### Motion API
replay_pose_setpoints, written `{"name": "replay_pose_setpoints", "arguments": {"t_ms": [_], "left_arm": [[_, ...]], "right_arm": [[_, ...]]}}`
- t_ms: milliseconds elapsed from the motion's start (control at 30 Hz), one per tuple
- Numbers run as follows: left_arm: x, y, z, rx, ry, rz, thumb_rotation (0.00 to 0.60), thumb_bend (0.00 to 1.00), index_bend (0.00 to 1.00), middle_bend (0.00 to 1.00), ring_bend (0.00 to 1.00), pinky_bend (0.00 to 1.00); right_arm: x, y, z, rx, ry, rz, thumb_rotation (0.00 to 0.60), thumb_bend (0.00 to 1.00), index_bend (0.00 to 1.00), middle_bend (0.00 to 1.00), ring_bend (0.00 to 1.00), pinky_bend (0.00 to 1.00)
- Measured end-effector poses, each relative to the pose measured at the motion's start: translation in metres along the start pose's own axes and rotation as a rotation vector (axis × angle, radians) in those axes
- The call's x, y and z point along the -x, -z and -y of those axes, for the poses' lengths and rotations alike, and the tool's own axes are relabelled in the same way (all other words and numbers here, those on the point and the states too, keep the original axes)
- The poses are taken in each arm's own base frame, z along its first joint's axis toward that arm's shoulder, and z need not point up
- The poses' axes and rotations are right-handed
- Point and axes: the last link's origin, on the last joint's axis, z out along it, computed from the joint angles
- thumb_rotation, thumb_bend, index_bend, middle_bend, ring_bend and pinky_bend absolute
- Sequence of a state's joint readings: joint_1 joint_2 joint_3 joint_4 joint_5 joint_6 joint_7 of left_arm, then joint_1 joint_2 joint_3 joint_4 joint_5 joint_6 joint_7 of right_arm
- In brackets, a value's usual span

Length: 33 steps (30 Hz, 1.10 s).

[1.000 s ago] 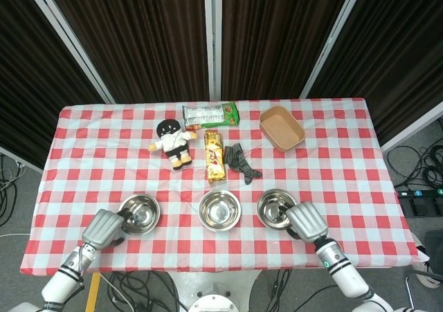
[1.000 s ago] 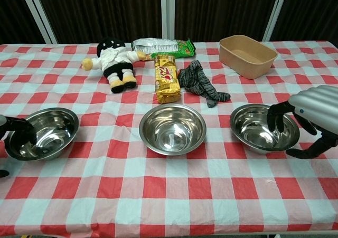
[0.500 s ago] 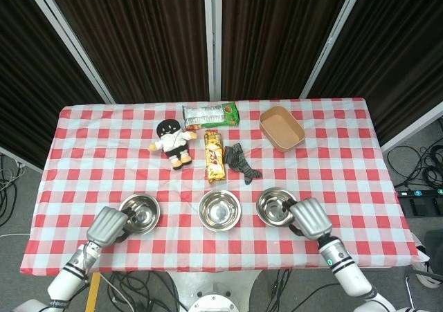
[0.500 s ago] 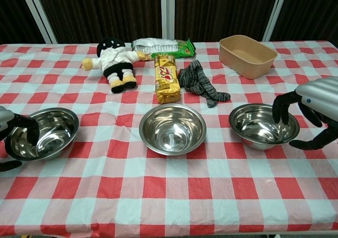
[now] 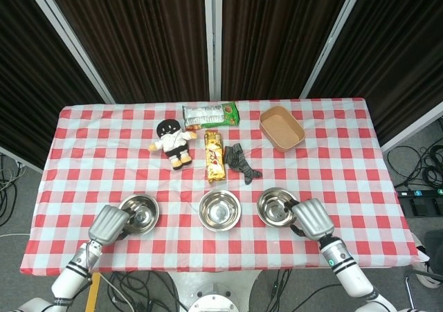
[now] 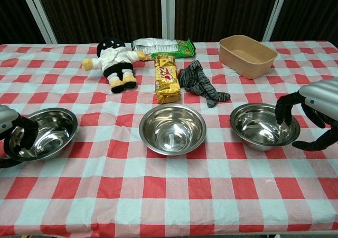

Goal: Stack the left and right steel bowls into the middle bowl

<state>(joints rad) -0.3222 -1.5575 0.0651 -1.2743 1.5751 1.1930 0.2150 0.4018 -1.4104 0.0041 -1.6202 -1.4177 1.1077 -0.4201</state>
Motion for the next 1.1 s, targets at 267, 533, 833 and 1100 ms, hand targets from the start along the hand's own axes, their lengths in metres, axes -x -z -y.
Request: {"name": "replay_pose_setpoints", "arguments": {"t_ms": [267, 533, 833, 1100], "left_arm": [[0.000, 0.001, 0.001, -0.002, -0.002, -0.010, 0.600, 0.33, 0.70, 0.72, 0.89, 0.93], [-0.002, 0.000, 0.002, -0.004, -0.012, -0.011, 0.600, 0.34, 0.71, 0.73, 0.90, 0.93], [-0.006, 0.000, 0.004, -0.014, -0.024, -0.017, 0.600, 0.34, 0.72, 0.74, 0.91, 0.93], [-0.013, -0.002, 0.009, -0.036, -0.032, -0.042, 0.600, 0.34, 0.72, 0.75, 0.91, 0.93]], "right_arm": [[0.001, 0.000, 0.000, 0.001, 0.002, 0.002, 0.600, 0.16, 0.44, 0.46, 0.70, 0.68], [0.003, 0.000, 0.001, 0.001, 0.010, 0.010, 0.600, 0.16, 0.44, 0.46, 0.70, 0.68], [0.004, 0.001, 0.003, -0.013, 0.014, 0.024, 0.600, 0.15, 0.44, 0.46, 0.70, 0.68], [0.004, 0.002, 0.003, -0.039, 0.028, 0.052, 0.600, 0.12, 0.45, 0.45, 0.70, 0.68]]}}
